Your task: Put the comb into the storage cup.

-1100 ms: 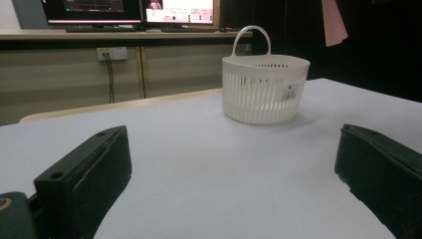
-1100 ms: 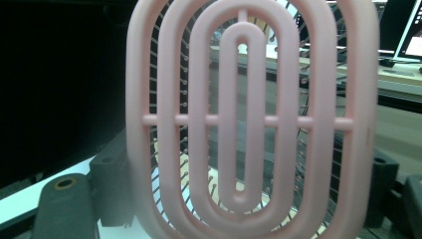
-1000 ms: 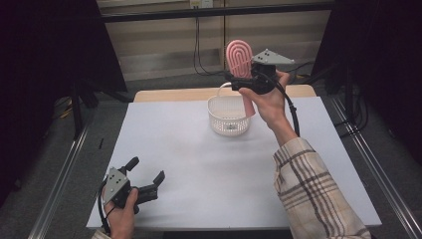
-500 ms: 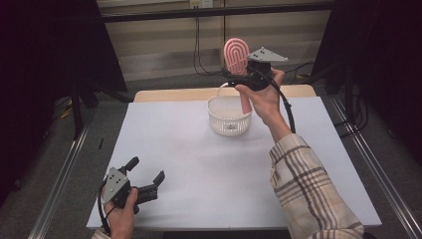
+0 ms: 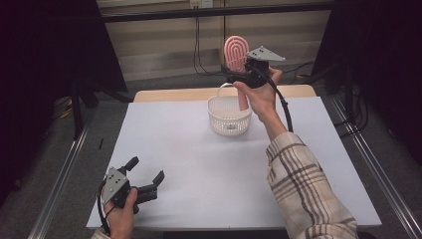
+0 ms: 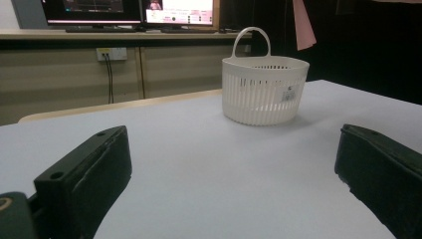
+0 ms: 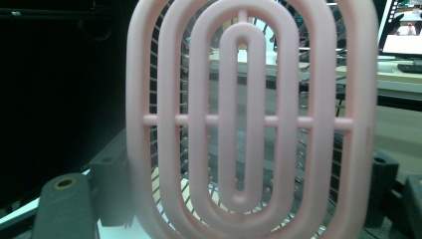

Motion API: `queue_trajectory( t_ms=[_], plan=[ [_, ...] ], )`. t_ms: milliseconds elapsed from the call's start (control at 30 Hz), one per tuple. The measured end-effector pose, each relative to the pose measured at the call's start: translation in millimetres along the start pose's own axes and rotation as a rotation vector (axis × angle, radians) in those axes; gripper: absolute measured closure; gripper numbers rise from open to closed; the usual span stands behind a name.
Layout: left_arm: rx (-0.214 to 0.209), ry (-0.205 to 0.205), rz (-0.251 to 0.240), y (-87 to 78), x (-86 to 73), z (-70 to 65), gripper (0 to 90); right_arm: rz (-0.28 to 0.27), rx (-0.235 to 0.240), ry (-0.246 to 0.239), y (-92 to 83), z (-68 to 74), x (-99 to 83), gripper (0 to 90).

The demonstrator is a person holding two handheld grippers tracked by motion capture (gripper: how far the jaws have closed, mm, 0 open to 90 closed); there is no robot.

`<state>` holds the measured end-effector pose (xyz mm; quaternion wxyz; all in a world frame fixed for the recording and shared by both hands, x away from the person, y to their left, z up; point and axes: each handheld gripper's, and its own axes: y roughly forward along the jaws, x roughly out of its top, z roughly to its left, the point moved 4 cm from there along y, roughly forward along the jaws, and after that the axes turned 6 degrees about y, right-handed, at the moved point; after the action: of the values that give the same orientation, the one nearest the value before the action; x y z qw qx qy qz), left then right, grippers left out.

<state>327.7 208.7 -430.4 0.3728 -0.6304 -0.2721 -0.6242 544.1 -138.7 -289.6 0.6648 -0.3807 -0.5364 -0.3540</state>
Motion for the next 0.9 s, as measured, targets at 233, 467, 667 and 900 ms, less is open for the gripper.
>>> queue_trajectory(
  t_ms=[233,467,667,900],
  plan=[
    [0.000,0.004,0.002,0.0,-0.1,0.1,1.5,0.006,-0.013,0.008,8.2,-3.1,-8.6,19.6],
    [-0.003,0.007,0.001,-0.3,0.3,-0.1,1.5,-0.019,-0.008,0.002,11.9,-0.4,-9.9,19.6],
    [-0.002,0.007,-0.002,-0.4,0.4,0.6,1.5,-0.007,-0.016,0.018,14.5,-5.1,-18.6,19.6],
    [-0.004,0.012,0.005,-0.6,-0.1,0.7,1.5,0.015,-0.028,0.011,15.0,-11.4,-25.6,19.6]
  ],
)
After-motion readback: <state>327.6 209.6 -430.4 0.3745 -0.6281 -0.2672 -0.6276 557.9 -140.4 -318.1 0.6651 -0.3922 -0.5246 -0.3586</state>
